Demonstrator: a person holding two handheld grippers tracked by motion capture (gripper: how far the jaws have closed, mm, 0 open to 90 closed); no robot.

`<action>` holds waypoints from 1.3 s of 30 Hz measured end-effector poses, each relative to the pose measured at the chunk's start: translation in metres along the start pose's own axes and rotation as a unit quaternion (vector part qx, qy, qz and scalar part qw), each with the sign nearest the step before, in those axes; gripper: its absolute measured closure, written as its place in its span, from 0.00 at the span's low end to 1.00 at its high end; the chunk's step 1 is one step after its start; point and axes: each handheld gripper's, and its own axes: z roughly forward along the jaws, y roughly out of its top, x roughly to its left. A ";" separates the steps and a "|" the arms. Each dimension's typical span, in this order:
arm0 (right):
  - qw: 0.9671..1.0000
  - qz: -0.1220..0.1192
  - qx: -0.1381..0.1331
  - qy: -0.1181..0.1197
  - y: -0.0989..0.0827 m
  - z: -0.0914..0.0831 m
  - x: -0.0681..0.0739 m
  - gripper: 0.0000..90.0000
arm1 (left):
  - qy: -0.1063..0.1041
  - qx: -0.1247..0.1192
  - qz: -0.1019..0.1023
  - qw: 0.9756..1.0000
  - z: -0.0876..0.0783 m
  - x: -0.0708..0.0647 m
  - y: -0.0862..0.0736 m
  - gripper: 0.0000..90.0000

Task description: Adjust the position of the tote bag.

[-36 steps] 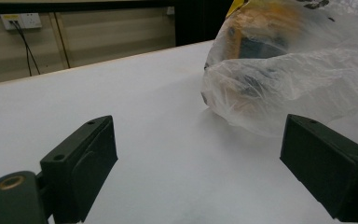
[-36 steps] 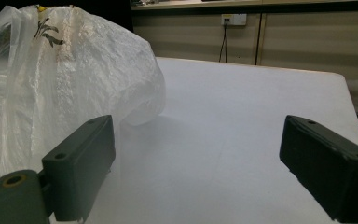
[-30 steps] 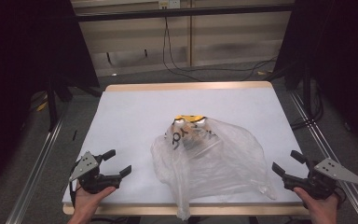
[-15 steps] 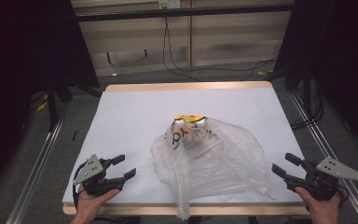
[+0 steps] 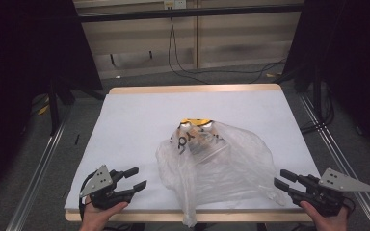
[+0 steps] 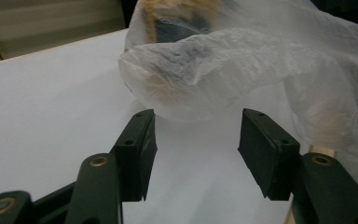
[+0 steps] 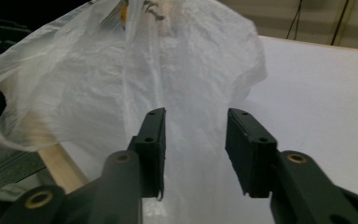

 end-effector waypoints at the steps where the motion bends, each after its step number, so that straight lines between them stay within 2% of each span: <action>1: 1.000 -0.001 0.004 0.003 0.000 0.001 0.002 0.70 | -0.010 0.001 0.006 1.000 0.001 -0.002 0.001 0.52; 2: 1.000 -0.005 0.017 0.013 0.000 0.005 0.004 0.82 | -0.018 0.004 0.004 1.000 0.002 -0.006 0.002 0.55; 3: 1.000 -0.005 0.017 0.013 0.000 0.005 0.004 0.82 | -0.022 0.007 0.005 1.000 0.003 -0.009 0.003 0.55; 4: 0.999 -0.014 0.031 0.014 -0.002 0.008 0.007 0.83 | -0.032 0.009 0.008 0.999 0.004 -0.013 0.004 0.59; 5: 0.999 -0.014 0.031 0.014 -0.002 0.008 0.007 0.83 | -0.031 0.013 0.012 0.999 0.005 -0.016 0.005 0.59; 9: 0.999 -0.022 0.039 0.026 -0.002 0.011 0.010 0.79 | -0.055 0.015 0.019 0.998 0.010 -0.028 0.008 0.59; 10: 0.998 -0.026 0.050 0.035 -0.004 0.014 0.012 0.72 | -0.062 0.013 0.015 0.998 0.012 -0.031 0.008 0.58; 12: 0.997 -0.027 0.055 0.038 -0.004 0.015 0.012 0.72 | -0.057 0.018 0.015 0.998 0.013 -0.036 0.009 0.58; 13: 0.997 -0.030 0.063 0.039 -0.005 0.017 0.013 0.71 | -0.063 0.016 0.015 0.998 0.014 -0.036 0.009 0.57; 14: 0.997 -0.030 0.067 0.039 -0.006 0.017 0.015 0.68 | -0.077 0.018 0.014 0.997 0.015 -0.036 0.008 0.57; 15: 0.996 -0.034 0.079 0.038 -0.010 0.016 0.017 0.64 | -0.071 0.017 0.013 0.997 0.015 -0.038 0.009 0.55; 19: 0.995 -0.036 0.085 0.033 -0.012 0.015 0.018 0.62 | -0.072 0.014 0.009 0.997 0.015 -0.038 0.010 0.53; 20: 0.995 -0.037 0.086 0.031 -0.012 0.016 0.018 0.61 | -0.075 0.012 0.000 0.997 0.016 -0.040 0.010 0.53; 26: 0.991 -0.041 0.118 0.038 -0.013 0.026 0.017 0.57 | -0.092 0.014 0.010 0.996 0.018 -0.052 0.014 0.48; 29: 0.991 -0.047 0.121 0.036 -0.013 0.030 0.015 0.57 | -0.104 0.010 0.008 0.995 0.021 -0.059 0.016 0.46; 30: 0.990 -0.047 0.130 0.036 -0.013 0.034 0.012 0.58 | -0.117 0.008 0.007 0.993 0.024 -0.064 0.018 0.45; 32: 0.988 -0.046 0.143 0.043 -0.013 0.038 0.010 0.61 | -0.119 0.008 0.010 0.993 0.025 -0.067 0.019 0.43; 34: 0.986 -0.049 0.151 0.050 -0.013 0.041 0.010 0.71 | -0.128 0.007 0.008 0.992 0.028 -0.073 0.021 0.41; 35: 0.985 -0.049 0.155 0.055 -0.013 0.042 0.010 0.74 | -0.133 0.008 0.017 0.991 0.029 -0.076 0.022 0.40; 37: 0.984 -0.052 0.159 0.061 -0.013 0.043 0.010 0.87 | -0.145 0.013 0.018 0.989 0.034 -0.083 0.024 0.40; 39: 0.984 -0.054 0.162 0.060 -0.013 0.043 0.011 0.96 | -0.147 0.014 0.018 0.989 0.035 -0.086 0.024 0.39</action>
